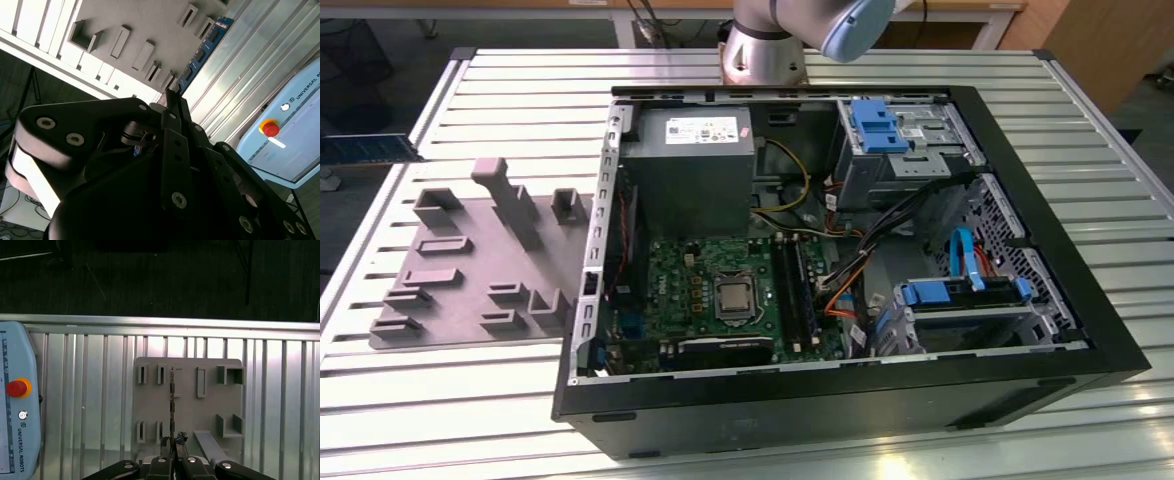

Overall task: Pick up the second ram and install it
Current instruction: 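Pick up the second ram and move it above second insertion slot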

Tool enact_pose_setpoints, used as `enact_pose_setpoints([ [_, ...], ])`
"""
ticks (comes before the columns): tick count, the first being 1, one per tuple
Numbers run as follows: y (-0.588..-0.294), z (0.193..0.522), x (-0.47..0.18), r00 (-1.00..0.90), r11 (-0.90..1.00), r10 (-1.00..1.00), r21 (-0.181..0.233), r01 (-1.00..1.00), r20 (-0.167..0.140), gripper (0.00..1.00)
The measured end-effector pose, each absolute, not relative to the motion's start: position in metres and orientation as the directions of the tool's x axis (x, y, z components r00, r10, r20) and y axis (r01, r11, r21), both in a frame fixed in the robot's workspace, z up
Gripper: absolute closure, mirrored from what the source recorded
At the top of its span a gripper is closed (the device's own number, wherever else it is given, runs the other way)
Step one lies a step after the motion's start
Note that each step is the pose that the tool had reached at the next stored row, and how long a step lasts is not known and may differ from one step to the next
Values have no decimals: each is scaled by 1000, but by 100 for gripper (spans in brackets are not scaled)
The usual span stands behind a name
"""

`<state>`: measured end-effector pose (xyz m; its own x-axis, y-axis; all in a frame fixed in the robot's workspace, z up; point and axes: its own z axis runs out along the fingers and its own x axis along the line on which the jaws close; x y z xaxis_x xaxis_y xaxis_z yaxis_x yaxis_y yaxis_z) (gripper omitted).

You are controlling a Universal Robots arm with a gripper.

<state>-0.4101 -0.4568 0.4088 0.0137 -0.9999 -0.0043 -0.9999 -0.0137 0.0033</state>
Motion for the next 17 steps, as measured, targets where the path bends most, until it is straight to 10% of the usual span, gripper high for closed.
enact_pose_setpoints([
  [17, -456, 417, -406, 14, -14, -1000, 3, -1000, -4, 86],
])
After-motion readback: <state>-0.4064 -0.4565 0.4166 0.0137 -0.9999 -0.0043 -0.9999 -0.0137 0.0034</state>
